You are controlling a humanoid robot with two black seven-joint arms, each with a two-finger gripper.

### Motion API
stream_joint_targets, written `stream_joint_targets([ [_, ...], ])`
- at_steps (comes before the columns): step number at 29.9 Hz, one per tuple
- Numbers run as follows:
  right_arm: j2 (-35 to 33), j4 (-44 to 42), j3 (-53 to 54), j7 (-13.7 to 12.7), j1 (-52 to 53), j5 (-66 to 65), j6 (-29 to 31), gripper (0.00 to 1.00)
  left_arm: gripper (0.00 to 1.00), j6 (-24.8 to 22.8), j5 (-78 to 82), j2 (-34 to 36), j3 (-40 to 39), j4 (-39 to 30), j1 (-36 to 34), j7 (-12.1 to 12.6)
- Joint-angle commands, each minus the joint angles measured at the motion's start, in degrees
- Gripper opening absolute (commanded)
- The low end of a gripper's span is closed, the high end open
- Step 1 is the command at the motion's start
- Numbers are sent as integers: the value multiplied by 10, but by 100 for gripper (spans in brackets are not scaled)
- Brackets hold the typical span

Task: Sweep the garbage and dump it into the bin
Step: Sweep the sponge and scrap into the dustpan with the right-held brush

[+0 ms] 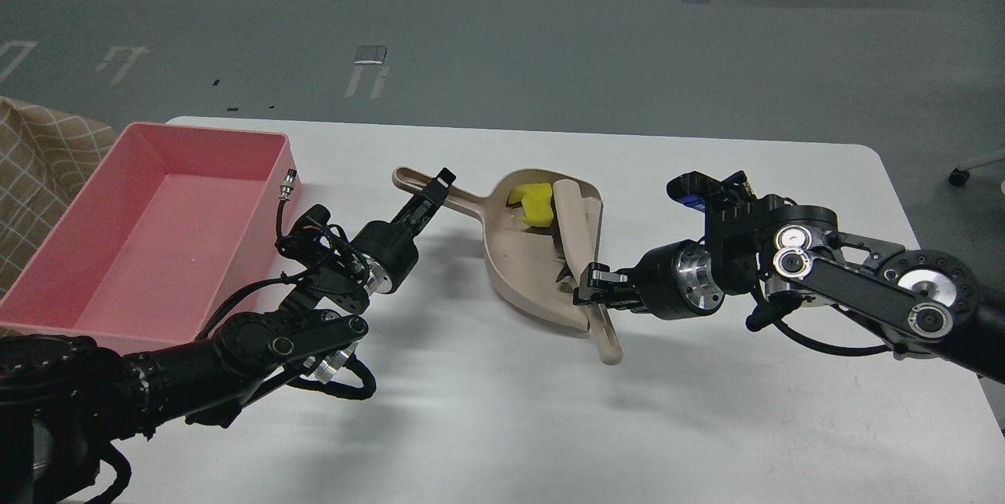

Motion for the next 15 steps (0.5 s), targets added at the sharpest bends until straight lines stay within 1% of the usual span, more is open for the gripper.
stream_joint_targets([
  [1,14,-1,12,-1,1,0,0,0,0,0,-1,-1,-1,0,1,0],
  [7,37,-14,29,-1,5,0,0,0,0,0,-2,-2,-4,0,1,0],
  [15,45,-13,46,-2,11,0,0,0,0,0,-2,-6,-4,0,1,0],
])
